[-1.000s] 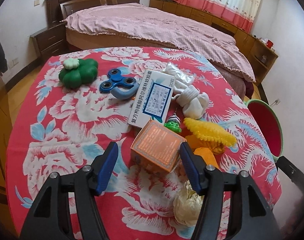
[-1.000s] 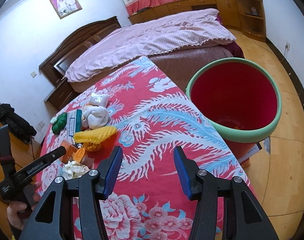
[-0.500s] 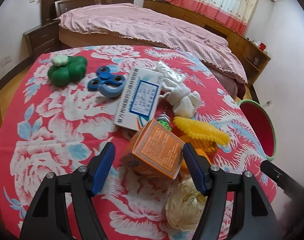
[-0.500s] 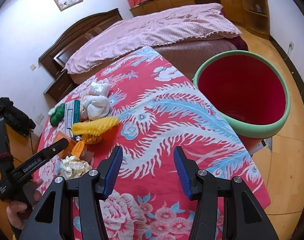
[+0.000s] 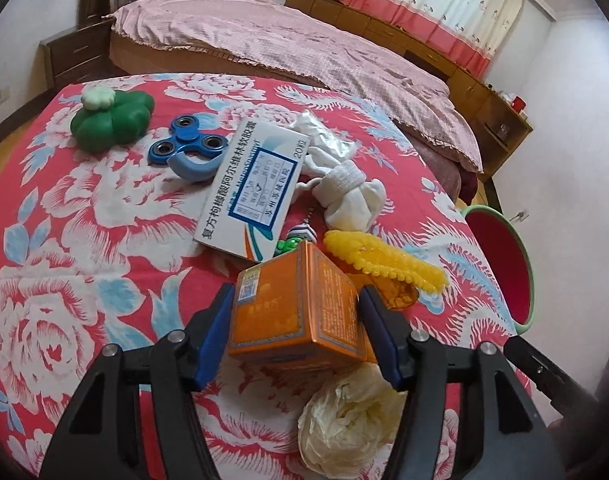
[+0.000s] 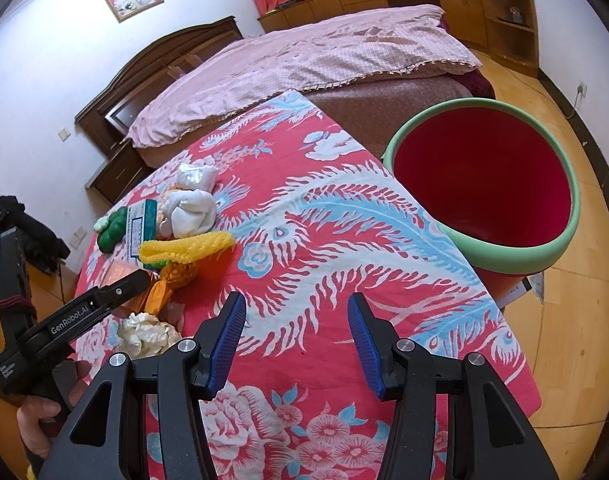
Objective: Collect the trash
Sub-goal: 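Grasp the orange box with the left tool and lift it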
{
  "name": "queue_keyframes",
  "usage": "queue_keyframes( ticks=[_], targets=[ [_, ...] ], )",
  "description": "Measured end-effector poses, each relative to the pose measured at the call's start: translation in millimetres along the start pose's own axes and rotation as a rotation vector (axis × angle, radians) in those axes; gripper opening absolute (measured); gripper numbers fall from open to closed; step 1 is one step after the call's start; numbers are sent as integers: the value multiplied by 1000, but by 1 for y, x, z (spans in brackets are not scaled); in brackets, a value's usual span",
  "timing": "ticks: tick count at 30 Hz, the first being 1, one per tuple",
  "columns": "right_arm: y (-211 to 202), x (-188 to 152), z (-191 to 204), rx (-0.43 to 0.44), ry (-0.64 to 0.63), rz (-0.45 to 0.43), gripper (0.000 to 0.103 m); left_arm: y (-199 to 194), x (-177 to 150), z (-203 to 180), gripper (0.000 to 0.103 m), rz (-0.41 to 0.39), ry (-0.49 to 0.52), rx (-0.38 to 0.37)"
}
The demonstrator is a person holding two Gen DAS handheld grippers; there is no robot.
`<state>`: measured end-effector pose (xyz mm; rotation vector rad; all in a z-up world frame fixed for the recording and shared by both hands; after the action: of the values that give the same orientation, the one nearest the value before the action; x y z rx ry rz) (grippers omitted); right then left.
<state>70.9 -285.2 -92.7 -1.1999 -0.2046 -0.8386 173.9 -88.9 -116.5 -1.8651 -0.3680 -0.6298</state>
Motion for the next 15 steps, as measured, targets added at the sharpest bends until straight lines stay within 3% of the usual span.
queue_keyframes(
  ticks=[8,15],
  targets=[
    [-5,-1,6,12,-15,-13,54,-25,2,10,62,-50,-22,17],
    [-11,-5,22,31,-50,-25,54,-55,3,24,62,-104,-7,91]
  ],
)
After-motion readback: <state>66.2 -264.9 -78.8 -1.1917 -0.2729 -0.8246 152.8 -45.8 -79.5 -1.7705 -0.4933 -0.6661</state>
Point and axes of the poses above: each gripper's, at about its wrist camera, not at the fingertips, and y roughly the way its jaws point, z to its left, x to its top, the point moved 8 cm from there along y, roughly the way its jaws point, and after that the axes turned 4 degrees about y, right-handed, at the moved point
